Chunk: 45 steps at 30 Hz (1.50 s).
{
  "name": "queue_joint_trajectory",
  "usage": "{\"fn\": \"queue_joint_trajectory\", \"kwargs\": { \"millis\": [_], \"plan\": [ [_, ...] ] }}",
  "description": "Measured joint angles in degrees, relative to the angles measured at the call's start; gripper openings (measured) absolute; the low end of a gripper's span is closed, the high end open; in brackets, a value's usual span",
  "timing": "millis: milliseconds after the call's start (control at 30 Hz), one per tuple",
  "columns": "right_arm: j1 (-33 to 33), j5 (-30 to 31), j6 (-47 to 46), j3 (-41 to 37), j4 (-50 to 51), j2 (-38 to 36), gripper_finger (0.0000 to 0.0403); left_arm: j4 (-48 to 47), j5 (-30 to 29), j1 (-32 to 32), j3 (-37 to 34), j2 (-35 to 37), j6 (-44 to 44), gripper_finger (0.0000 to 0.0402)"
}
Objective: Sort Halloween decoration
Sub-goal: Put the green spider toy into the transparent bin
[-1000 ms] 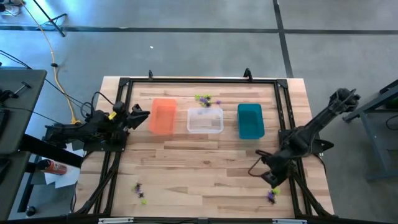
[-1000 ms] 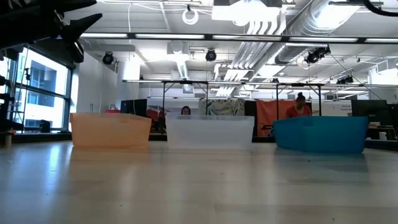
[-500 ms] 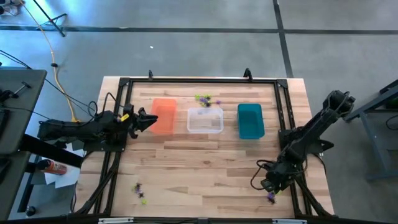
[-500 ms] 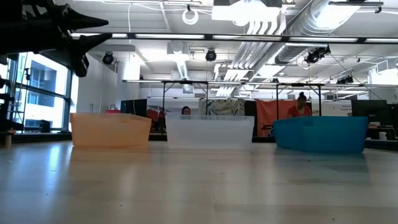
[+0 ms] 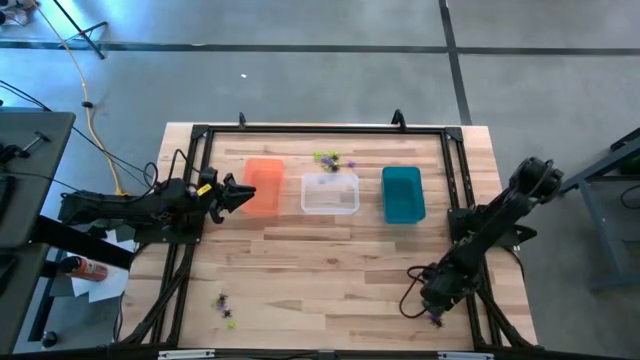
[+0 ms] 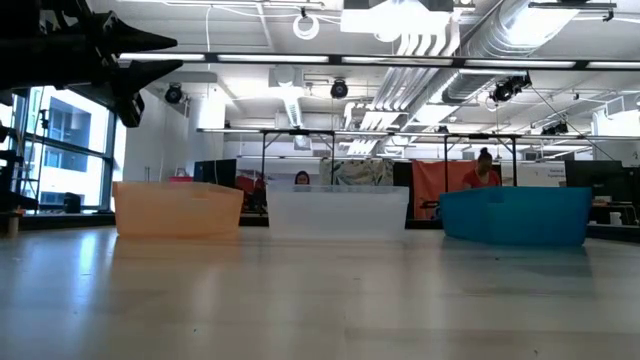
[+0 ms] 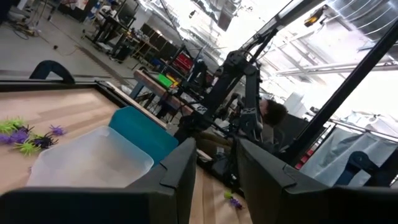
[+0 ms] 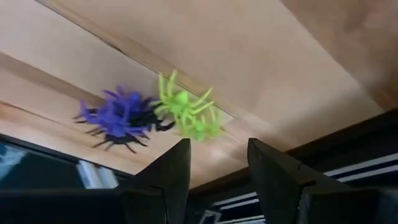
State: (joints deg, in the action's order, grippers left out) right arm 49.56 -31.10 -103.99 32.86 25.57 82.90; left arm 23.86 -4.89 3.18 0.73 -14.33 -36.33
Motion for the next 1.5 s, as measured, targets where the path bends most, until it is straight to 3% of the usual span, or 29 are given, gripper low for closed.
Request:
{"fn": "queue_joint_trajectory", "kwargs": {
  "millis": [467,567,800,1067,1367,1500],
  "plan": [
    [0.0,-0.1,2.2,0.3,-1.6,4.5,0.0149,0.0,0.0,0.0,0.0,0.0,0.0,0.0106],
    [0.0,-0.2,2.2,0.3,-1.4,5.1,0.0121,0.0,0.0,0.0,0.0,0.0,0.0,0.0106],
    [0.0,-0.2,3.2,0.2,-0.8,5.1,0.0010,0.0,0.0,0.0,0.0,0.0,0.2,0.0106],
    [0.0,1.0,5.1,0.2,0.6,1.6,0.0005,0.0,-0.1,0.0,0.0,0.0,0.9,0.0106],
    [0.0,0.3,11.8,5.2,4.8,-5.6,0.0001,0.1,-0.6,0.0,0.0,0.0,1.0,0.0106],
    [-0.5,6.2,20.3,8.6,3.3,-9.7,0.0001,0.6,-2.9,0.0,0.0,0.0,1.0,0.0106]
  ]
}}
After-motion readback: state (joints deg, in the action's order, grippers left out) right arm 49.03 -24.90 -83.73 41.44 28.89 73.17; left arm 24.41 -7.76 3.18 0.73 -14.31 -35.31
